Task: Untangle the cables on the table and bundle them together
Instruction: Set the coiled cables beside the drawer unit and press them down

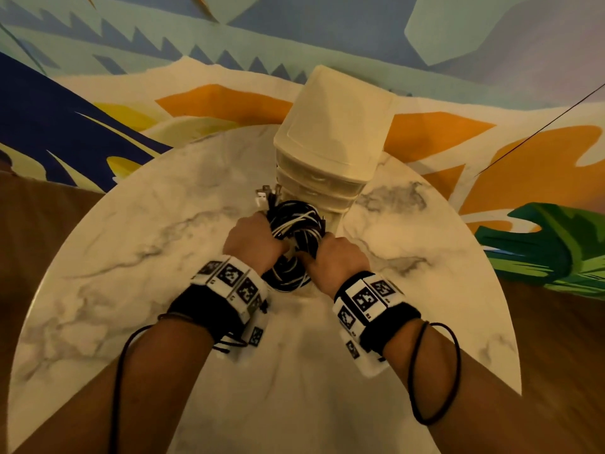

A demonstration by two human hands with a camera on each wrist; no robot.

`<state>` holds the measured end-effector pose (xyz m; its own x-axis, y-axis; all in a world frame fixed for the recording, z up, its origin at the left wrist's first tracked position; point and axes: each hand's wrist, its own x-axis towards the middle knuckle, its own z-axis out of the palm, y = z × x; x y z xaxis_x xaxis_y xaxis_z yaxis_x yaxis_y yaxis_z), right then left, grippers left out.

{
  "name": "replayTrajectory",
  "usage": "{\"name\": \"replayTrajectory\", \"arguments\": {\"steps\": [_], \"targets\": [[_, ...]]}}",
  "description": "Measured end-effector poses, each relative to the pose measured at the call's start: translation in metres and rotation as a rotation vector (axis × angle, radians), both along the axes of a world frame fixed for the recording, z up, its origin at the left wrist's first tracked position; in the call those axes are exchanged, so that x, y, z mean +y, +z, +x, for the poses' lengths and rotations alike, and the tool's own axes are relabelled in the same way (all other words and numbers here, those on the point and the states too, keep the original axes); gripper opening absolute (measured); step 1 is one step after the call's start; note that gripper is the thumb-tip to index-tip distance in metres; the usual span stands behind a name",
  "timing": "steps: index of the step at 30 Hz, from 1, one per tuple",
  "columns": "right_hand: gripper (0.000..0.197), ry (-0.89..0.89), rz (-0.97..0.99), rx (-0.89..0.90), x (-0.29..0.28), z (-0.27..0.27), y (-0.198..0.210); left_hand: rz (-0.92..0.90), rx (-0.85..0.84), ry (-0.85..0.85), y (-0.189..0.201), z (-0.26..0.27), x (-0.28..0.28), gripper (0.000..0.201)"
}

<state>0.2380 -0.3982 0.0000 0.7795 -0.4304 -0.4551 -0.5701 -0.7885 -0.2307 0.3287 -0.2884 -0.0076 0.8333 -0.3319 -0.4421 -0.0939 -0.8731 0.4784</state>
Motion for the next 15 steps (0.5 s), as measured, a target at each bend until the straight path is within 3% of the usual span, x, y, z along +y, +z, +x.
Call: {"name": "replayTrajectory", "arguments": {"steps": [3,8,11,15], "targets": [[0.05,-0.003,0.031,-0.122,-0.007,-0.005,-0.005,0.024,0.033,-0.094,-0.005,-0.001,-0.008,0.051],[0.072,-0.212,0.417,-0.498,-0.017,-0.028,-0.03,-0.055,0.115,-0.112,-0.012,-0.006,-0.016,0.049],[0.067,-0.295,0.514,-0.573,-0.02,-0.032,-0.042,-0.023,0.115,-0.11,-0.015,-0.009,-0.024,0.058],[0.069,-0.258,0.532,-0.561,-0.021,-0.032,-0.042,0.117,0.074,-0.115,-0.015,-0.01,-0.034,0.062]]}}
